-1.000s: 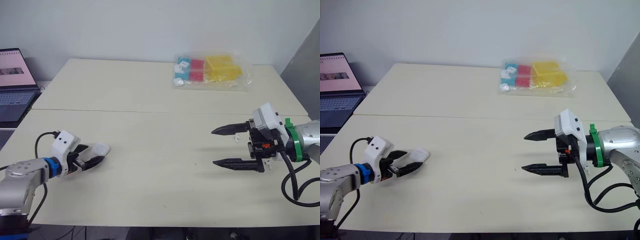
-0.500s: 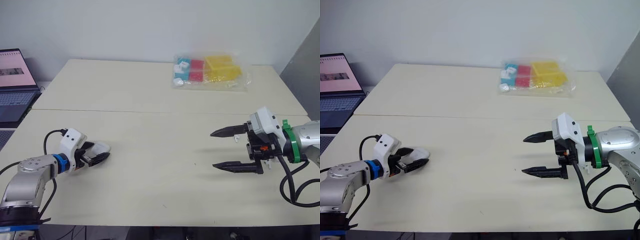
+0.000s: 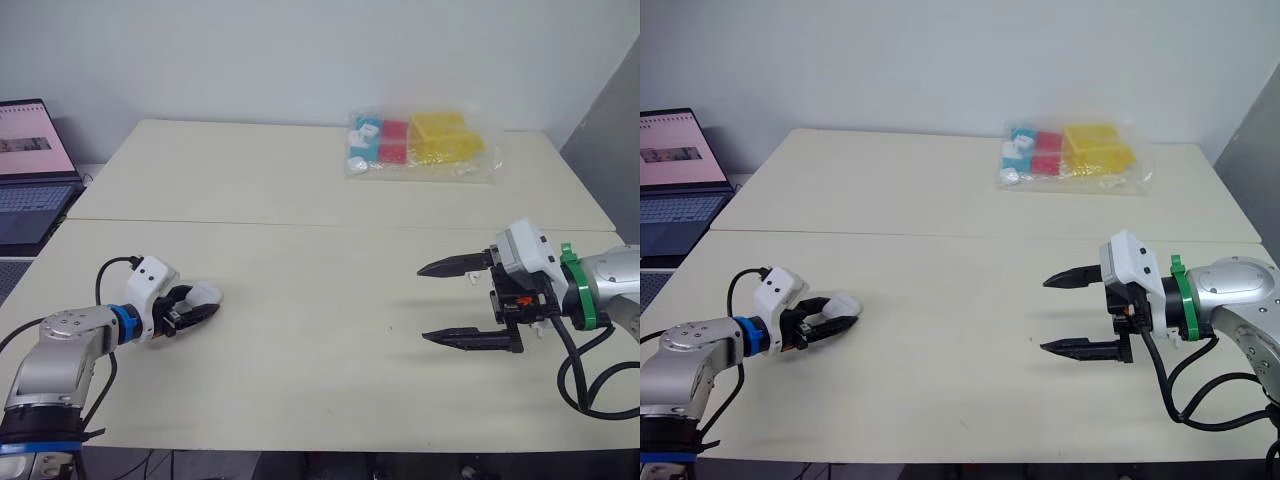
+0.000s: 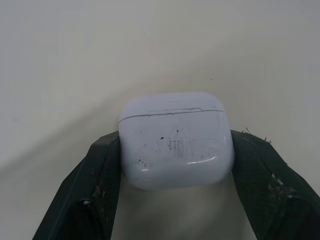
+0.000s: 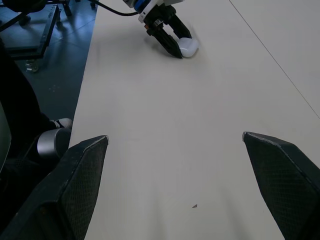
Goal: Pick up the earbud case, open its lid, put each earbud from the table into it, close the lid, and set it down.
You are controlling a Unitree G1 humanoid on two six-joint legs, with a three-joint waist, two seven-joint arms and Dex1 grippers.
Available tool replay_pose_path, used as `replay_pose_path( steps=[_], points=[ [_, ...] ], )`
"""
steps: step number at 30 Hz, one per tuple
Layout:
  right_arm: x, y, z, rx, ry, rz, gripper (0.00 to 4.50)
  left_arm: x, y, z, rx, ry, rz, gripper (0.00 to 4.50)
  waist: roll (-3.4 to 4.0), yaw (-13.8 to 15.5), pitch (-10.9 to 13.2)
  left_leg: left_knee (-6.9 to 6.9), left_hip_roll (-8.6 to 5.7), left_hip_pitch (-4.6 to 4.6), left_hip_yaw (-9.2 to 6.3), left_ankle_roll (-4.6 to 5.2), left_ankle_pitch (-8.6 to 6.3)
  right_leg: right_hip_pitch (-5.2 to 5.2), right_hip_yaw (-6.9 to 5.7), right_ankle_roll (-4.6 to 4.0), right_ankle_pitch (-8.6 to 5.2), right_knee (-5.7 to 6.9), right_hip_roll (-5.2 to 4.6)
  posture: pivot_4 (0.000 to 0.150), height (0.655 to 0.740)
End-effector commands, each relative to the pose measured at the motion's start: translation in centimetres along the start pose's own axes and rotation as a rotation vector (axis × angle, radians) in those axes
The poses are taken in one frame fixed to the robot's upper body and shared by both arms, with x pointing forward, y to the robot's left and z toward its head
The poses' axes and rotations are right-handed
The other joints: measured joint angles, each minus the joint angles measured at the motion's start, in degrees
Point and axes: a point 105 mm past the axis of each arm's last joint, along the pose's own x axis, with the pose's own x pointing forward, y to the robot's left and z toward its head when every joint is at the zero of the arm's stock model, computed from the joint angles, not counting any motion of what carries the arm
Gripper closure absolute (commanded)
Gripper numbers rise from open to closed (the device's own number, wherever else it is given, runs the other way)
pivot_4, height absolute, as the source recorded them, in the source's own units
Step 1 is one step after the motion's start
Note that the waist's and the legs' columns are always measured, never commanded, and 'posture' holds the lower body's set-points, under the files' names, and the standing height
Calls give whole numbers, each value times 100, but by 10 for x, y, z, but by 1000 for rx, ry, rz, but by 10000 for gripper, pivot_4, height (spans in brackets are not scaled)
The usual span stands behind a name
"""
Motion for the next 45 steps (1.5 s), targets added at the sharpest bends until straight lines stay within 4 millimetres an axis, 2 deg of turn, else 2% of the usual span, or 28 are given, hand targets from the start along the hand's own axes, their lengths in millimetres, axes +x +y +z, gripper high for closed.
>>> replay_pose_path(
  steps=[1, 3, 6, 8, 9, 11, 14, 20, 24, 32, 39, 42, 45],
  points=[
    [-3, 1, 8, 2, -26, -34, 0, 16, -44, 25, 100, -110, -204, 16852, -1, 8, 0, 1, -2, -1, 0, 0, 0, 0, 1, 0, 0, 0, -2, 1500, 7287],
    [-1, 1, 5, 53, -51, -63, 0, 28, -75, 44, 194, -189, -313, 16852, -6, 14, -1, 6, 0, -10, -2, 0, 0, -1, -1, 0, 0, -2, -1, 1500, 7287],
    [1, 3, 4, 97, -56, -74, 0, 34, -92, 57, 241, -248, -365, 16852, -8, 5, -2, 5, 2, -11, -1, 0, 0, -2, -1, 0, 0, -1, 3, 1500, 7287],
    [10, 4, -7, 211, -26, -134, 0, 52, -128, 88, 466, -419, -428, 16852, -5, 0, -4, 4, 3, -6, -1, 0, 0, -4, 0, -1, -1, 7, 9, 1500, 7287],
    [14, 4, -11, 242, -12, -157, 0, 56, -141, 97, 556, -480, -444, 16852, -5, 7, -4, 5, 1, -5, 0, 1, 1, -2, -2, -2, -1, 12, 9, 1500, 7287],
    [19, 2, -14, 343, -20, -187, 0, 62, -155, 105, 692, -554, -469, 16852, -10, 27, -6, 15, 0, -7, 4, 1, 2, 2, -4, -2, 0, 14, 11, 1500, 7287],
    [28, 1, -15, 451, -35, -190, 0, 64, -165, 109, 806, -628, -487, 16852, -10, -49, -6, 19, 0, -11, 11, 1, 2, 3, 20, -1, 1, 22, 13, 1500, 7287],
    [47, -4, -21, 626, -59, -188, 0, 67, -173, 125, 883, -737, -489, 16852, -10, -35, -6, 23, 0, -3, 9, 3, 2, 2, 1, 0, 0, 25, 47, 1500, 7287],
    [58, -3, -24, 686, -68, -178, 0, 67, -172, 126, 920, -749, -485, 16852, -10, -32, -6, 24, 2, -10, 11, 3, 2, 0, 7, 0, 0, 21, 57, 1500, 7287],
    [68, -6, -20, 755, -128, -168, 0, 66, -174, 128, 911, -756, -485, 16852, -10, -36, -6, 22, 5, -15, 7, 4, 2, -3, 2, 1, 0, 13, 59, 1500, 7287],
    [69, -13, -15, 793, -174, -172, 0, 66, -174, 133, 897, -769, -470, 16852, -10, -37, -6, 21, 6, -15, 7, 4, 2, -3, 2, 1, 0, 12, 62, 1500, 7287],
    [68, -13, -14, 808, -179, -157, 5821, 67, -172, 134, 894, -767, -466, 16852, -10, -37, -6, 17, 7, -16, 8, 4, 2, -4, 2, 1, 0, 9, 62, 1500, 7287],
    [68, -12, -14, 830, -183, -135, 16364, 67, -171, 135, 899, -770, -461, 16852, -10, -37, -6, 15, 8, -17, 8, 4, 2, -4, 3, 1, 0, 5, 62, 1500, 7287]
  ],
)
